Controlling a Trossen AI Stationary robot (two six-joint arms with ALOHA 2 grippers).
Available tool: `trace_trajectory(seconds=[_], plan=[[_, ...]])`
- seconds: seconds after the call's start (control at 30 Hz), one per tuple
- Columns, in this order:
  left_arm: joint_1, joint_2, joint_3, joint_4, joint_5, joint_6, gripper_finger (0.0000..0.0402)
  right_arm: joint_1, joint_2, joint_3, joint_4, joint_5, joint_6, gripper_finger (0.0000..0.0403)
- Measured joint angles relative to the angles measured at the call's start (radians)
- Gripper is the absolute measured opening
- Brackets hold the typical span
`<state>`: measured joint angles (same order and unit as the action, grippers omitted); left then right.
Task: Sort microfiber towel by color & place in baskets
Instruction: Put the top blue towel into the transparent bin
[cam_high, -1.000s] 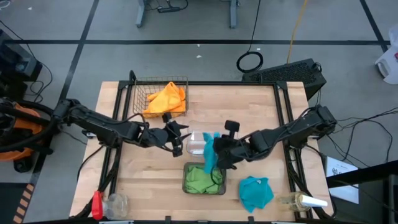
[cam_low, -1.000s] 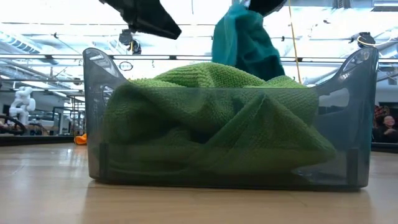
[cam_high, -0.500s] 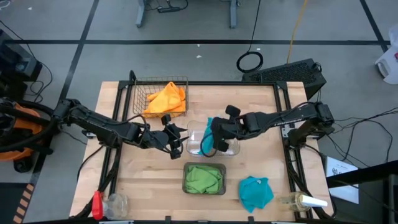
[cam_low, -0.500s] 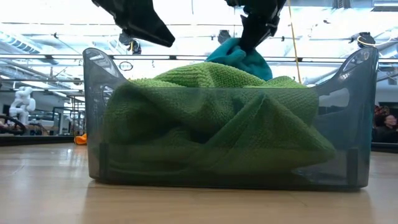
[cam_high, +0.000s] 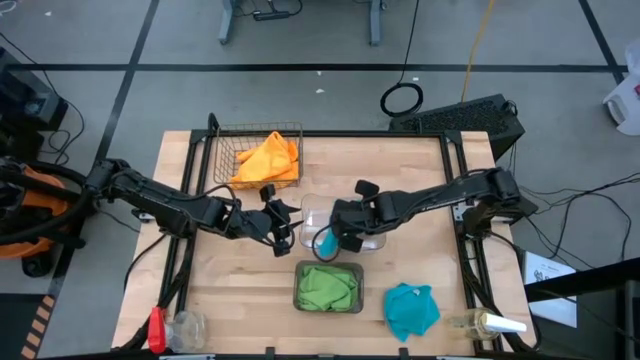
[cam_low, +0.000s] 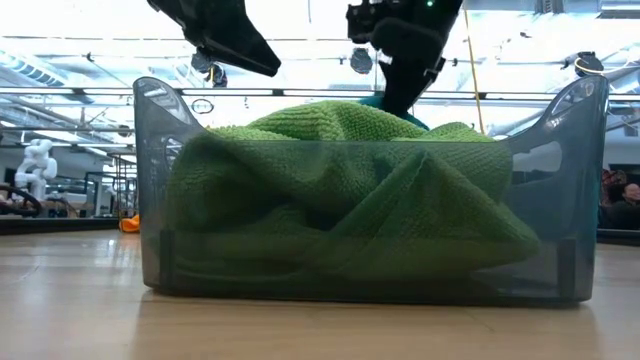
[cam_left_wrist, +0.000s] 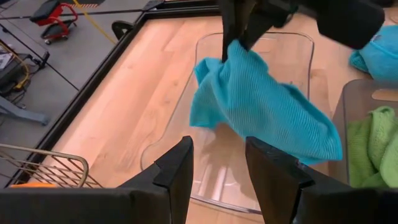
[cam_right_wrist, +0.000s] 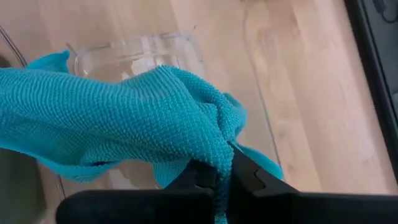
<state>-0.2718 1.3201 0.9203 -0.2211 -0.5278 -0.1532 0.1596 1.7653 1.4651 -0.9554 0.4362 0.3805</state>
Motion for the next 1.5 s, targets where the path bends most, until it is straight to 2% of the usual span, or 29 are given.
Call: trace_trajectory(seconds=[0.37,0.6,0.7,0.9,1.17,1.5], plan=[[0.000,0.000,0.000,-0.007,0.007,-0.024,0.0153,-0.045,0.084,0.000,0.055,-0.110,-0.028,0.0000],[0.000,0.000,0.000,-0.007,0.055,-0.026,0.0153,-0.110,0.121,0.002,0.120,-0.289,-0.054,0.0000],[0.000,0.000,0.000,-0.007,0.059,-0.028,0.0153,-0.129,0.144,0.002,0.131,-0.328,-0.015,0.0000],[-0.001,0.000,0.000,-0.007,0.060,-0.050,0.0153,-0.132,0.169,0.001,0.158,-0.306,0.173,0.0005],[-0.001,0.000,0.000,-0.008,0.060,-0.050,0.0153,-0.125,0.168,0.001,0.148,-0.286,0.371,0.0041],[-0.009,0.000,0.000,-0.010,0.062,-0.051,0.0153,-0.105,0.213,0.002,0.156,-0.286,0.498,0.0030]])
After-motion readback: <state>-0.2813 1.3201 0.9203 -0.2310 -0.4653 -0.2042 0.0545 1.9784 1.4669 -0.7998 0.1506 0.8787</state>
